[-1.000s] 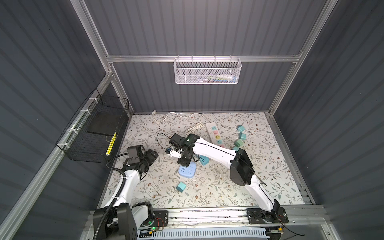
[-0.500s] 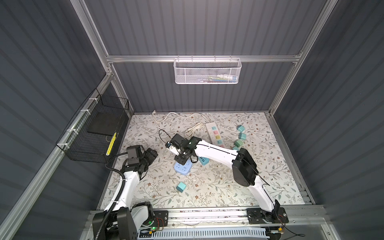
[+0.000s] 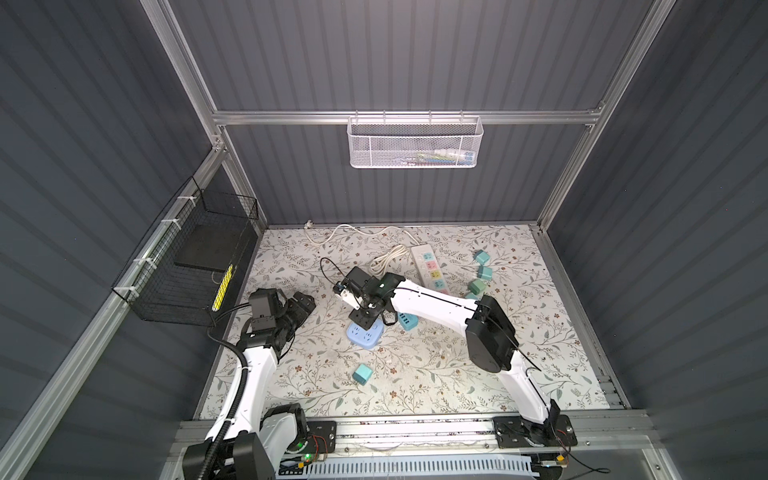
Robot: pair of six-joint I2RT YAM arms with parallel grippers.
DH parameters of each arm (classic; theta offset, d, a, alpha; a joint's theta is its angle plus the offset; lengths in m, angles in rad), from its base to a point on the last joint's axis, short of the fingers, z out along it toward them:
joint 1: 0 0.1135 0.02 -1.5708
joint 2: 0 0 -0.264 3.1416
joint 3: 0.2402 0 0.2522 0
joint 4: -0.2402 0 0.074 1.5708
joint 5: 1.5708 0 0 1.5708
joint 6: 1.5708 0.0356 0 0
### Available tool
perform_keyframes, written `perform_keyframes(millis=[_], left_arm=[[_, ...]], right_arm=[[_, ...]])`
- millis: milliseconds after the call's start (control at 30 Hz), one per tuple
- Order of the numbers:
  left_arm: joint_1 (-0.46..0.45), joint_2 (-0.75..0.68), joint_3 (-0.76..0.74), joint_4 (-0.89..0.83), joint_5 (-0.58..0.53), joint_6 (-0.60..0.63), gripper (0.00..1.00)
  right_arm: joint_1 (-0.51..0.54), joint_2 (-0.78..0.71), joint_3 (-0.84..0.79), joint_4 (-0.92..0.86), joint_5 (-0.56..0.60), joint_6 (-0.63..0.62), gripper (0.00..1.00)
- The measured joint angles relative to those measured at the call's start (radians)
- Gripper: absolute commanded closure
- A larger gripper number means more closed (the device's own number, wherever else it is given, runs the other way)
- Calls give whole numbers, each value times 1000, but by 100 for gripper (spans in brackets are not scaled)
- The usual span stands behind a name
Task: Insert the plug
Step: 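Open the right gripper and lift away while the left gripper moves toward another teal cube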
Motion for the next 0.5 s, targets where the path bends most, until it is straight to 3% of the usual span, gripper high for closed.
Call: perform_keyframes(millis=[167,267,367,433,500], left_arm=[[0,-28,5,-48,8,19,9],[0,-58,5,-74,14,40,14],[-14,-77,6,-110,26,82,18],[-74,-96,6,-151,4,103,20],[-194,-116,7,-191,-39,116,22]], right_arm=[[0,-192,-154,51,6,28,40],[5,-323,-283,84,20,64,38],[10,-455,-481,156,61,126,37],[6,-537,-628,190,91,170,35],[-19,-600,-743,211,109,212,35]])
